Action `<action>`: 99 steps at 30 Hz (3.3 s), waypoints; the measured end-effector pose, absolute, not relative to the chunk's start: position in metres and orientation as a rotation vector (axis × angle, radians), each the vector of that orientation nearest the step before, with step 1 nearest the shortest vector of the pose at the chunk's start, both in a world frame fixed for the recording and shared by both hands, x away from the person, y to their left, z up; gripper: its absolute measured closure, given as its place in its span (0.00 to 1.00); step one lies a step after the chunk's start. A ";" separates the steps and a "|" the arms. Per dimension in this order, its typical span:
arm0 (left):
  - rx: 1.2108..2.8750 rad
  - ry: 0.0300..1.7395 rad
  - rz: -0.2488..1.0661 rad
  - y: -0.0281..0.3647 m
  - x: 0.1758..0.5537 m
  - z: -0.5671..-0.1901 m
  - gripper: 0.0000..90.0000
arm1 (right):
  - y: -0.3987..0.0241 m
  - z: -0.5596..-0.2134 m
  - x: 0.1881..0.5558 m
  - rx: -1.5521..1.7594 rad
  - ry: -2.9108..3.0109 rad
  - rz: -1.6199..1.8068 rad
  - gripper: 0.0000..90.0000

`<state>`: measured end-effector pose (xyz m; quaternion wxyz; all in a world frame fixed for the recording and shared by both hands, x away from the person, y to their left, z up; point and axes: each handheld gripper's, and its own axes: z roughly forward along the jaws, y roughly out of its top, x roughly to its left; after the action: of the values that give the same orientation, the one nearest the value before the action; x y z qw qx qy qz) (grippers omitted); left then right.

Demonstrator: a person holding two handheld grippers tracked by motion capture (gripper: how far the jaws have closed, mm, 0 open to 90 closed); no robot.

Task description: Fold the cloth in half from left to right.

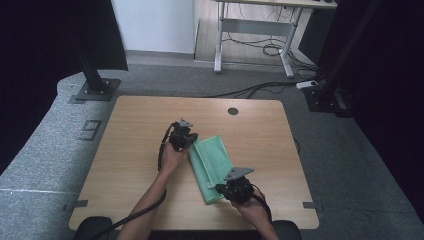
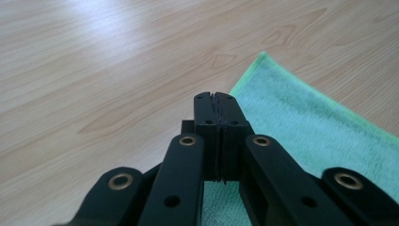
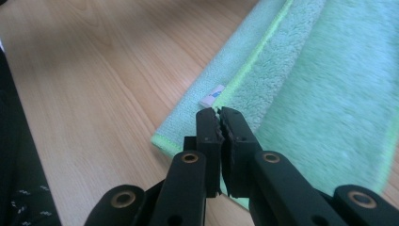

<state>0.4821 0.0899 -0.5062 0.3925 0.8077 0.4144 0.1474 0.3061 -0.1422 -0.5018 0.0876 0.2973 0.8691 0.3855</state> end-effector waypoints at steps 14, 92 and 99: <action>2.087 1.003 0.373 0.057 0.495 -0.505 0.98 | -0.168 -0.504 0.311 0.968 2.547 1.134 0.95; 2.251 0.867 0.386 0.062 0.414 -0.546 0.15 | -0.202 -0.537 0.349 1.160 2.437 0.944 0.37; 2.227 0.894 0.349 0.064 0.417 -0.548 0.15 | -0.224 -0.535 0.336 1.211 2.445 0.901 0.37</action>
<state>0.4168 0.0636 -0.5485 0.3507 0.8601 0.3451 0.1347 0.3363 -0.2236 -0.5347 0.1336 0.4178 0.8432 0.3108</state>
